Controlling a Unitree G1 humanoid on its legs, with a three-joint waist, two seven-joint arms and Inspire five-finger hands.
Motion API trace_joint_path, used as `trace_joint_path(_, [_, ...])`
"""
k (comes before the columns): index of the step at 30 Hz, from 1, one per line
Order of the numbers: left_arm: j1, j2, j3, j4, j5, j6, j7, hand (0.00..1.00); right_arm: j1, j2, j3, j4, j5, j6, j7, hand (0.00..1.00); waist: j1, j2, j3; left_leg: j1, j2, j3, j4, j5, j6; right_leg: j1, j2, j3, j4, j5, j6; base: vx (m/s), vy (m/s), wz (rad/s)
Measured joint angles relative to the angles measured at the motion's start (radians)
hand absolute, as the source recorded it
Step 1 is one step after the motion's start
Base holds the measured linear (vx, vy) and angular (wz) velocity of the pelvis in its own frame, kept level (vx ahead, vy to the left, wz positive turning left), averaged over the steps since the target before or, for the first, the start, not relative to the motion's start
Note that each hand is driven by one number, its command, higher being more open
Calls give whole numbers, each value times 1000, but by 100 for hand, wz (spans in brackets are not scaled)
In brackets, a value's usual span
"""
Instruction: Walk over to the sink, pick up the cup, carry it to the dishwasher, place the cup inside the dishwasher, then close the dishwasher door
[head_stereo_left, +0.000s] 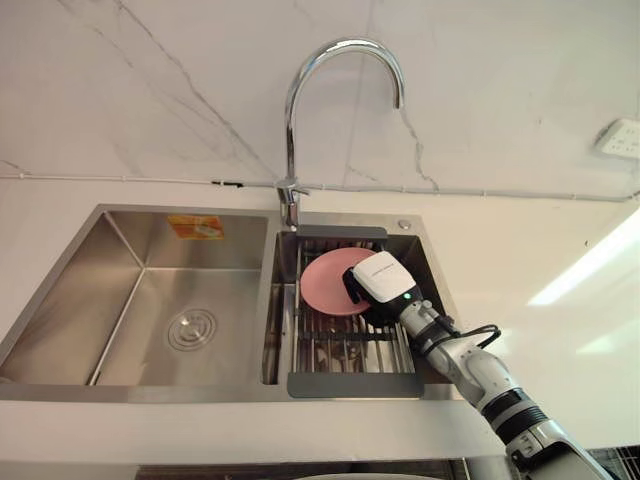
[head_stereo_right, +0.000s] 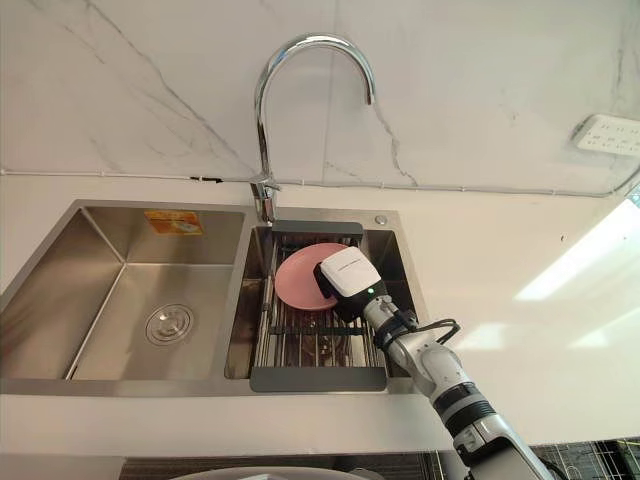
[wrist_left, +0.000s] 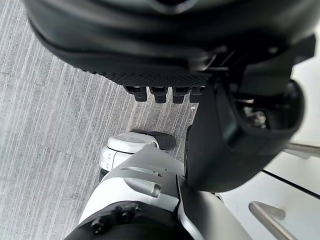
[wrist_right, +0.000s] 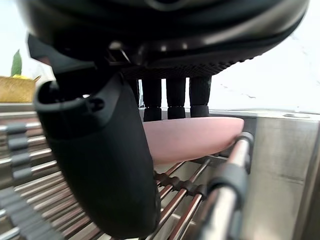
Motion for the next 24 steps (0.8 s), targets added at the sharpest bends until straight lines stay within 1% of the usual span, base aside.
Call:
trace_joint_path(3, [1,-3,4,-1,0,-9,2,100,19,1,-39,-104,10,-29,0,0,-1,3,2,2,-1,4,0,-3,-4,-1,0,4,0,0,0,34,32,-3])
trace_joint_path(6, [5,-8,10,-1,1,-21,6,100,19,1,-75,-166,40,-49,0,0,-1,4,2,2,-1,5,1,-4,-5,-1,-1,6,0,0,1,0,0,0])
trace_joint_path(10, [17,-17,21,-2,4,-32,17,100,23,0,-89,-205,84,-68,5,0,-3,5,4,6,0,8,5,-6,-7,3,0,10,0,0,1,-23,13,-3])
trace_joint_path(12, [21,-24,24,-2,4,-39,22,100,30,0,-111,-237,93,-81,18,0,-3,11,7,6,1,10,10,-10,-10,5,1,12,0,0,1,-38,3,-2])
trace_joint_path(15, [22,-34,41,-2,4,-48,26,100,31,-1,-138,-293,110,-82,27,0,-3,20,12,5,6,16,18,-19,-10,7,5,19,0,0,0,-34,0,-7])
trace_joint_path(20, [21,-40,43,1,5,-58,46,100,41,-1,-168,-358,149,-93,44,0,-4,27,14,6,18,30,20,-21,-11,3,18,31,0,-1,-2,-2,-8,-8])
trace_joint_path(22, [17,-46,44,3,16,-72,53,100,61,-4,-204,-405,169,-100,62,0,-4,34,16,-10,20,27,32,-23,-7,-5,19,29,2,-1,-4,8,2,2])
trace_joint_path(24, [11,-49,44,2,16,-73,56,100,62,-13,-233,-419,179,-103,64,0,-6,39,16,-23,20,24,43,-27,-6,-15,19,28,5,-1,-5,9,6,4])
